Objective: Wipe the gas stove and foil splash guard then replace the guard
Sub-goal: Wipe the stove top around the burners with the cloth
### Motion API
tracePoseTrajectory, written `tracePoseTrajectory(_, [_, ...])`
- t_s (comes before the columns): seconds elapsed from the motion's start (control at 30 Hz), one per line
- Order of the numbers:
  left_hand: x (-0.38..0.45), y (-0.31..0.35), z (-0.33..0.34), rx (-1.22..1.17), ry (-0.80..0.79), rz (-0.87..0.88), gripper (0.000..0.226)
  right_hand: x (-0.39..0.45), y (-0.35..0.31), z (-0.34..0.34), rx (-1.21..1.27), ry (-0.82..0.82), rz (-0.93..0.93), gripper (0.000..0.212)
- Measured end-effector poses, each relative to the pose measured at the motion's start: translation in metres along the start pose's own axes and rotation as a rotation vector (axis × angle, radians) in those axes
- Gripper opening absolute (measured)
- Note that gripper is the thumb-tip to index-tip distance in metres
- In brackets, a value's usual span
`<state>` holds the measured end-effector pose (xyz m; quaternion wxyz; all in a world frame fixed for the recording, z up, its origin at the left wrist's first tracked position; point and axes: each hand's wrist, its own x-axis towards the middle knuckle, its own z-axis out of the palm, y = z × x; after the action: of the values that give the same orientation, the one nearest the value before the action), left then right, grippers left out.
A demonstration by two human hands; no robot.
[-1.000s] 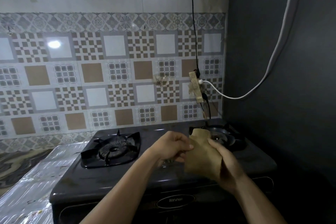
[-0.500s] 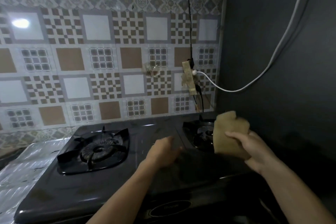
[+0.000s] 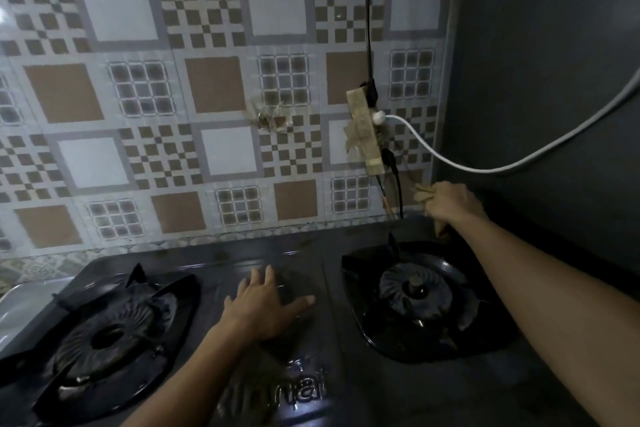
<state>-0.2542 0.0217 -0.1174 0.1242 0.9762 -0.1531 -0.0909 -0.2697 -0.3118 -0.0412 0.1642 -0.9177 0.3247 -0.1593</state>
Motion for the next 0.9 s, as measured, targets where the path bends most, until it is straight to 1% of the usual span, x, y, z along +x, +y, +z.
tracePoseTrajectory(0.07, [0.000, 0.002, 0.002, 0.001, -0.030, 0.004, 0.109, 0.013, 0.006, 0.010, -0.111, 0.032, 0.061, 0.035])
tracePoseTrajectory(0.1, [-0.001, 0.004, 0.002, 0.008, -0.033, 0.006, 0.109, 0.016, 0.009, 0.015, -0.156, 0.020, 0.086, 0.036])
tracePoseTrajectory(0.17, [-0.003, 0.006, 0.003, 0.025, -0.024, 0.010, 0.110, 0.019, 0.009, 0.027, -0.191, -0.048, 0.108, 0.037])
tracePoseTrajectory(0.23, [-0.003, 0.007, 0.005, 0.047, -0.027, 0.011, 0.112, 0.017, 0.000, 0.041, -0.210, -0.134, 0.089, 0.037])
tracePoseTrajectory(0.33, [-0.003, 0.006, 0.005, 0.037, -0.055, -0.002, 0.113, 0.017, -0.014, 0.055, -0.276, -0.194, 0.048, 0.035])
tracePoseTrajectory(0.47, [-0.003, 0.005, 0.007, 0.034, -0.049, 0.009, 0.115, 0.024, -0.020, 0.058, -0.197, -0.300, -0.003, 0.037])
tracePoseTrajectory(0.5, [-0.003, 0.004, 0.008, 0.031, -0.048, 0.015, 0.115, 0.025, -0.022, 0.061, -0.161, -0.315, -0.016, 0.033])
tracePoseTrajectory(0.6, [-0.003, 0.003, 0.012, 0.024, -0.047, 0.021, 0.116, 0.025, -0.029, 0.065, -0.118, -0.330, -0.023, 0.011])
tracePoseTrajectory(0.67, [-0.002, 0.002, 0.012, 0.040, -0.054, 0.025, 0.117, 0.024, -0.036, 0.066, -0.069, -0.364, -0.029, 0.007])
tracePoseTrajectory(0.7, [-0.002, 0.003, 0.012, 0.043, -0.056, 0.022, 0.118, 0.021, -0.044, 0.067, -0.029, -0.401, -0.061, 0.008])
tracePoseTrajectory(0.77, [-0.002, 0.004, 0.012, 0.044, -0.062, 0.018, 0.119, 0.024, -0.058, 0.076, 0.043, -0.460, -0.134, 0.019])
tracePoseTrajectory(0.83, [-0.003, 0.005, 0.011, 0.038, -0.063, 0.014, 0.119, 0.025, -0.065, 0.082, 0.011, -0.479, -0.156, 0.027])
tracePoseTrajectory(0.9, [-0.002, 0.005, 0.010, 0.040, -0.071, 0.010, 0.121, 0.024, -0.066, 0.078, -0.016, -0.524, -0.146, 0.025])
